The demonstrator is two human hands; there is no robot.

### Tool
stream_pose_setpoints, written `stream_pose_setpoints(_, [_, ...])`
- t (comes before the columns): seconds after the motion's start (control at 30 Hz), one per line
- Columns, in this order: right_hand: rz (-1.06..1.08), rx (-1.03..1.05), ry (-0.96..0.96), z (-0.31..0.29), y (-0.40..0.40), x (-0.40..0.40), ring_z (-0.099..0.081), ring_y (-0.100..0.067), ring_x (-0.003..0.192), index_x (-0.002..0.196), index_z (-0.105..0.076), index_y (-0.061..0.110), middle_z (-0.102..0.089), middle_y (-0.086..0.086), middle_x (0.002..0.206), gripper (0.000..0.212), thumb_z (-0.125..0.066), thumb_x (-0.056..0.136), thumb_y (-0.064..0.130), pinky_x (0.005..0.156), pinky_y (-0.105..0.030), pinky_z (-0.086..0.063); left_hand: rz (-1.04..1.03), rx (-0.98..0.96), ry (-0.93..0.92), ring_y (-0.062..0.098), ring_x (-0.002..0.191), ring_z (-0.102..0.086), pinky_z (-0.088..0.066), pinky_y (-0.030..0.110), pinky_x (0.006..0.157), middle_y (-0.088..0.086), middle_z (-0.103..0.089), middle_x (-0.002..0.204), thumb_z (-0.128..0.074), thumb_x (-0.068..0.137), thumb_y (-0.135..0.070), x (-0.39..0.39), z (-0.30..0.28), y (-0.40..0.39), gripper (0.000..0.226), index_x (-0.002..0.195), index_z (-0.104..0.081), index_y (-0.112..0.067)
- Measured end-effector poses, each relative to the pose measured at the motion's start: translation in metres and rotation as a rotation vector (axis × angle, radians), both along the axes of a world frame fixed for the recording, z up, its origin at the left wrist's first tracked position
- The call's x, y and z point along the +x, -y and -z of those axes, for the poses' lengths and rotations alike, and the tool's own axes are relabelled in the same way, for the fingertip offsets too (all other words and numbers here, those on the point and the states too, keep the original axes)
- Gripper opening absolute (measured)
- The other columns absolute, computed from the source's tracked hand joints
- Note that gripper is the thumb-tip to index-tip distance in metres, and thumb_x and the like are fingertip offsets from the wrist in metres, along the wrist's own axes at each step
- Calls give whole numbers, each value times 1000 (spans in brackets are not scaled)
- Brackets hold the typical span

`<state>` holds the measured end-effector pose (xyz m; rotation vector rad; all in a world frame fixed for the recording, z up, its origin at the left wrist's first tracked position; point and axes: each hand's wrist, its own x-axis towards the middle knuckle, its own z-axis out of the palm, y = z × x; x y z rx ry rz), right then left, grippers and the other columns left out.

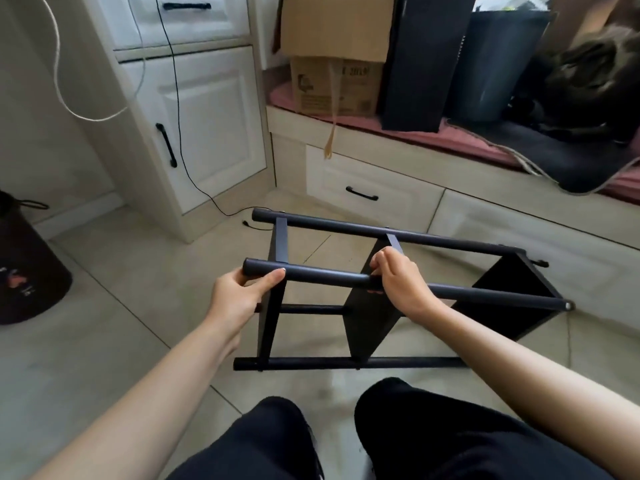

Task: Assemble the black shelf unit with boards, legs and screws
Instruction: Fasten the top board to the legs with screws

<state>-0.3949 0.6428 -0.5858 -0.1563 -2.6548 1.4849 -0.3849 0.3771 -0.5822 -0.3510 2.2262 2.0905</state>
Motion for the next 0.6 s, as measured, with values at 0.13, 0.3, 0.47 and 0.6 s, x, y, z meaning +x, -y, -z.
stream_pose_setpoints(0.13, [-25,126,41,20,-5,1,-62,-26,89,91,-55,17,-62,-8,91,29,-30,105,22,83,-45,-55,2,60,65,9,102,-67,-49,37,91,-15,-77,91,-83,58,-50,1,27,-1,51,99,-73,-23])
stream_pose_setpoints(0.3, [-78,249,36,46,-2,5,-58,-21,83,92,-52,17,-60,-1,85,28,-28,105,22,72,-32,-49,-13,166,148,12,106,-67,-52,41,98,-8,-78,96,-85,48,-46,4,59,2,62,102,-73,-18])
stream_pose_setpoints(0.47, [-144,309,41,61,3,10,-57,-19,80,95,-50,18,-58,-2,85,23,-29,105,17,74,-40,-54,-33,215,199,7,100,-66,-49,48,105,-12,-78,87,-84,54,-36,9,82,9,52,100,-72,-16])
stream_pose_setpoints(0.6, [-142,321,53,66,7,14,-55,-26,83,96,-49,17,-58,-5,86,21,-30,103,14,78,-47,-53,-35,228,211,2,91,-69,-48,46,104,-13,-78,87,-85,51,-37,12,91,12,52,98,-73,-17])
